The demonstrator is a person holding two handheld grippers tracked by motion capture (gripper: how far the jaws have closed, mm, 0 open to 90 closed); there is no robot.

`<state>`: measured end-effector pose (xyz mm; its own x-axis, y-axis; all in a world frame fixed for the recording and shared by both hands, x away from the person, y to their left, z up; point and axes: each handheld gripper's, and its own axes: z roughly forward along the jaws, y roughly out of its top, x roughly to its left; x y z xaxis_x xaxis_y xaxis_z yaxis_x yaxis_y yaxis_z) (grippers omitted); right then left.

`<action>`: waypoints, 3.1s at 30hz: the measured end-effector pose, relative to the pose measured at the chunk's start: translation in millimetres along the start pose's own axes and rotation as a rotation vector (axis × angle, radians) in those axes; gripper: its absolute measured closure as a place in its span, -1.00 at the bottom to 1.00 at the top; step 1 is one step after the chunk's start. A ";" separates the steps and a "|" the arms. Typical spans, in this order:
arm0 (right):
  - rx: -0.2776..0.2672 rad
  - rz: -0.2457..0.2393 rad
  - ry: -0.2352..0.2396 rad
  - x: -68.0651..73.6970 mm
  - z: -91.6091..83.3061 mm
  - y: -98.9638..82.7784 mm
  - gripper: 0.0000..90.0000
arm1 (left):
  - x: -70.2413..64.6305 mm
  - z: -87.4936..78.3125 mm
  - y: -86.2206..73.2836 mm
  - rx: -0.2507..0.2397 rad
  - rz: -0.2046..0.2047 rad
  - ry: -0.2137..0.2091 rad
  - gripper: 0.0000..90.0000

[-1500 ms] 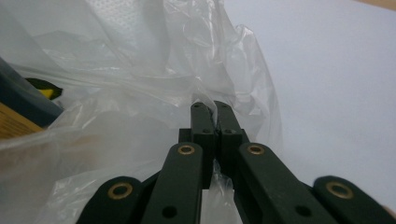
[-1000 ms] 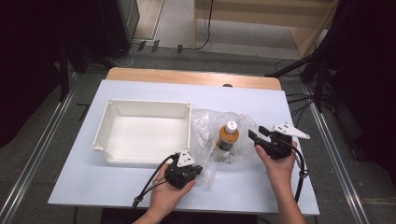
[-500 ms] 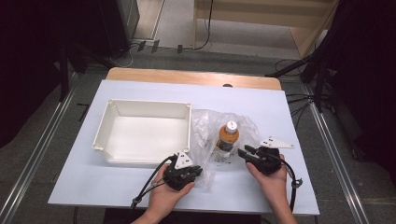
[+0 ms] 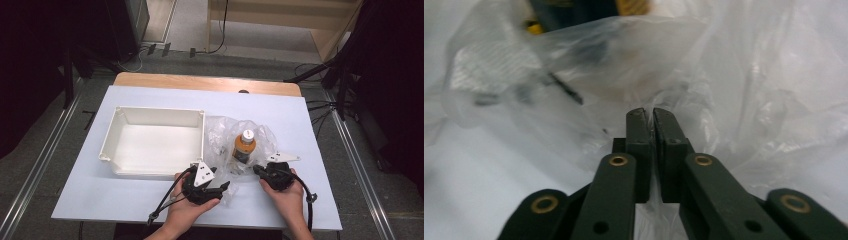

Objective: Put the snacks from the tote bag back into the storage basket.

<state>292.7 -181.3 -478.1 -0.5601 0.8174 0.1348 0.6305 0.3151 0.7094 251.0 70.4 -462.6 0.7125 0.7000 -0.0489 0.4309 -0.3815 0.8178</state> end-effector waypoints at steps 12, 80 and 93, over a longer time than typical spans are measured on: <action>-0.403 0.030 -0.035 -15.5 -71.1 33.6 0.54 | 0.2 30.1 10.3 0.049 -0.097 0.043 0.44; -0.249 0.029 -0.027 -31.9 -31.7 41.1 0.10 | -1.7 42.9 12.0 0.089 -0.021 0.106 1.00; -0.296 -0.050 0.079 -21.5 -46.1 46.6 -0.16 | -0.4 41.6 11.4 0.071 -0.038 0.091 1.00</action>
<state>309.4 -206.5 -416.0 -0.6338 0.7606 0.1404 0.4240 0.1899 0.8855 278.7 40.6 -477.1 0.6429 0.7655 -0.0242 0.4970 -0.3930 0.7736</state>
